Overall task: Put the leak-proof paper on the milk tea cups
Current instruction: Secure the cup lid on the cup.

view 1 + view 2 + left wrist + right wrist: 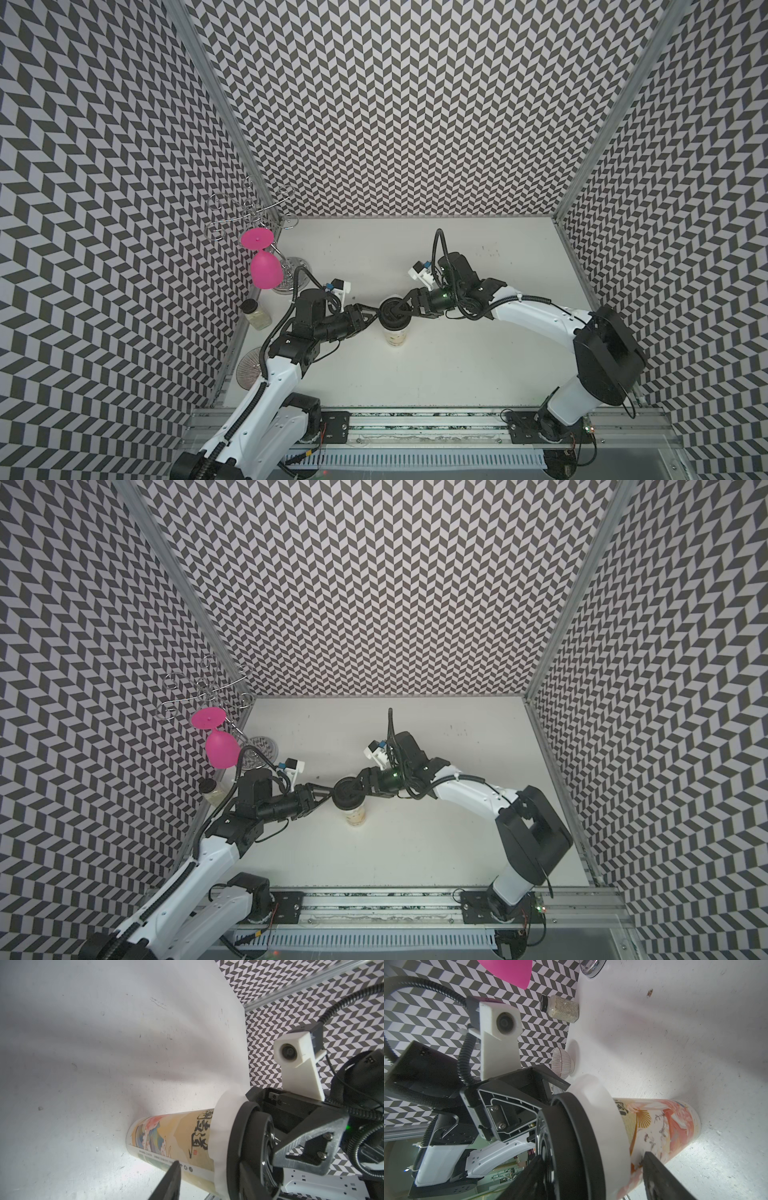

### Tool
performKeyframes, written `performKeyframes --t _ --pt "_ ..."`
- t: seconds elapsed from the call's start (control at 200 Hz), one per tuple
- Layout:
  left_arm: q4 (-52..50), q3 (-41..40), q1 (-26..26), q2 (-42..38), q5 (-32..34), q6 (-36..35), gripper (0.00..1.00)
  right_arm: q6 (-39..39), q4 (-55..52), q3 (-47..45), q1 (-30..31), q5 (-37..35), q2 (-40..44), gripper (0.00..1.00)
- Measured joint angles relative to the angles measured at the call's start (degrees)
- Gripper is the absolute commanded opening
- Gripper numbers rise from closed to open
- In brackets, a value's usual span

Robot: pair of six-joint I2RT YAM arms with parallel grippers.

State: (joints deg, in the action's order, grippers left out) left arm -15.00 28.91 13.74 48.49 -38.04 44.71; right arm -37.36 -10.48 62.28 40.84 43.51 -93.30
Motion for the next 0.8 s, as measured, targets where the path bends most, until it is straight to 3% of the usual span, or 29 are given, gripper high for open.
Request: performKeyframes --t 0.18,0.436,0.801 --pt "-2.25 1.84 0.39 -1.57 3.13 1.11 0.59 0.0 0.09 0.0 0.02 0.0 0.0 0.72" --pt "0.76 2.67 0.76 -2.05 1.22 4.31 0.69 0.0 0.09 0.0 0.02 0.0 0.0 0.71" --pt "4.5 -0.2 2.78 1.6 -1.77 5.88 0.66 0.02 0.07 0.0 0.02 0.0 0.0 0.71"
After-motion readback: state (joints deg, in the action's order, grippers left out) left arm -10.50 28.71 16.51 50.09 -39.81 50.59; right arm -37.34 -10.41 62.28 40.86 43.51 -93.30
